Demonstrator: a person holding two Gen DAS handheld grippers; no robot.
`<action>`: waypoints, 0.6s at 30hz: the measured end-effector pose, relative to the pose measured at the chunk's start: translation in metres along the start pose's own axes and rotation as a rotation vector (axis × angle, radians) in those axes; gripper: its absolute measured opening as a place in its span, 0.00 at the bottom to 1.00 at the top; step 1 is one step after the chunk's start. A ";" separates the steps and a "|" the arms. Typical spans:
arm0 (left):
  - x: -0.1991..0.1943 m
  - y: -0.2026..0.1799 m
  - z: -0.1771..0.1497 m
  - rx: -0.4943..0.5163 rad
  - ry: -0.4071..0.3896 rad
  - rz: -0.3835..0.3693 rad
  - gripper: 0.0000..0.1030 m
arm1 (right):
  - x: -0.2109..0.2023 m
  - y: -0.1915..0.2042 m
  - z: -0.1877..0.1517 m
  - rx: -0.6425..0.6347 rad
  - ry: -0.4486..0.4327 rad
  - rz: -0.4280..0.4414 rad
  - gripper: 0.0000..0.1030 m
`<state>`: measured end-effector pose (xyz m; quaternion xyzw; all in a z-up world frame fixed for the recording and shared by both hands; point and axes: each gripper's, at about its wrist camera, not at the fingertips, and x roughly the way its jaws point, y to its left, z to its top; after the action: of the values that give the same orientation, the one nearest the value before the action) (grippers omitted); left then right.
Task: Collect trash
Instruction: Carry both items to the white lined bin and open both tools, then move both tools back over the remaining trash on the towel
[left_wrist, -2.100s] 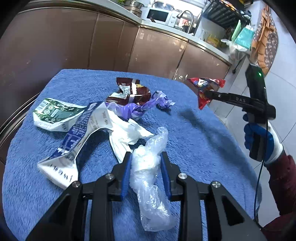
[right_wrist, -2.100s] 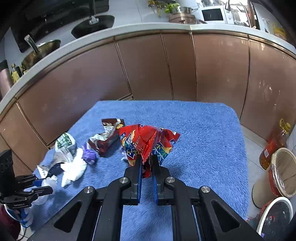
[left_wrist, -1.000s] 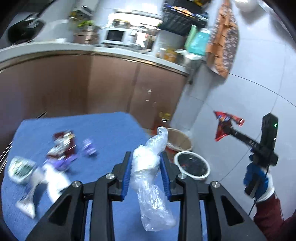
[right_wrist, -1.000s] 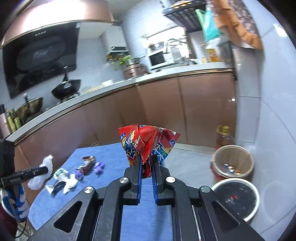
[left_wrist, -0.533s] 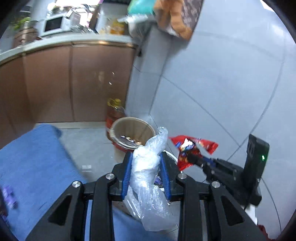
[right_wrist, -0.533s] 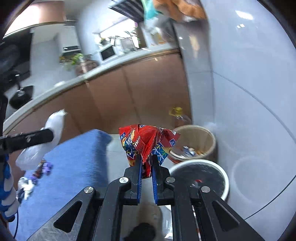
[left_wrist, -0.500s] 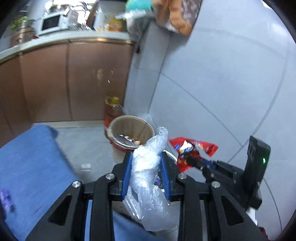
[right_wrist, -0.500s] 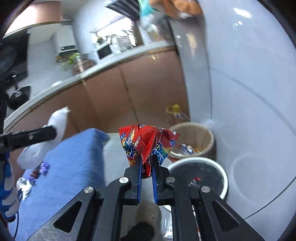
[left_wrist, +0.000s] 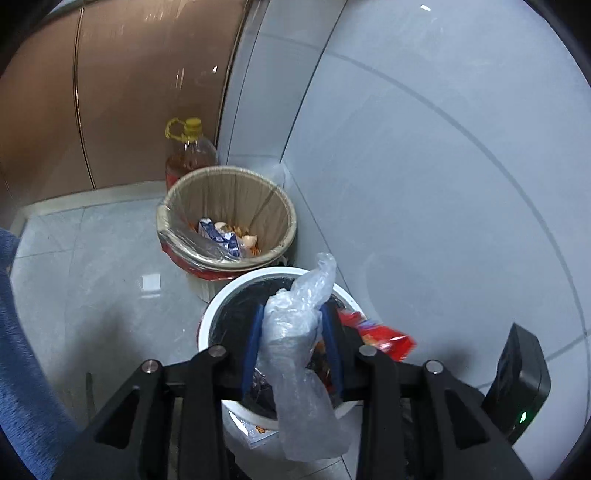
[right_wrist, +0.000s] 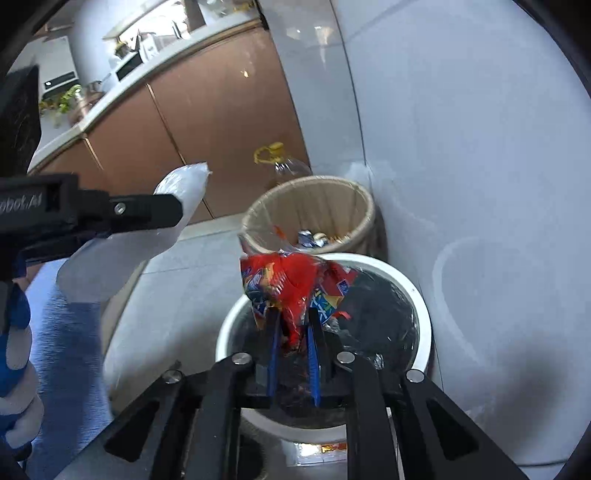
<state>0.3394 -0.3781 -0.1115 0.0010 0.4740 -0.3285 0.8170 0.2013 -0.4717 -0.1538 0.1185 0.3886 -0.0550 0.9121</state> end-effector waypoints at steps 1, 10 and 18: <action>0.006 0.002 0.000 -0.007 0.010 -0.002 0.38 | 0.002 -0.001 -0.001 0.002 0.005 -0.009 0.22; 0.012 0.005 -0.005 -0.038 0.007 -0.036 0.51 | -0.001 -0.009 -0.014 0.033 0.019 -0.043 0.44; -0.086 -0.006 -0.011 -0.029 -0.176 -0.006 0.51 | -0.049 0.021 0.004 0.016 -0.073 -0.041 0.66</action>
<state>0.2994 -0.3331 -0.0492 -0.0411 0.4050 -0.3229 0.8544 0.1742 -0.4519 -0.1120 0.1158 0.3570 -0.0812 0.9233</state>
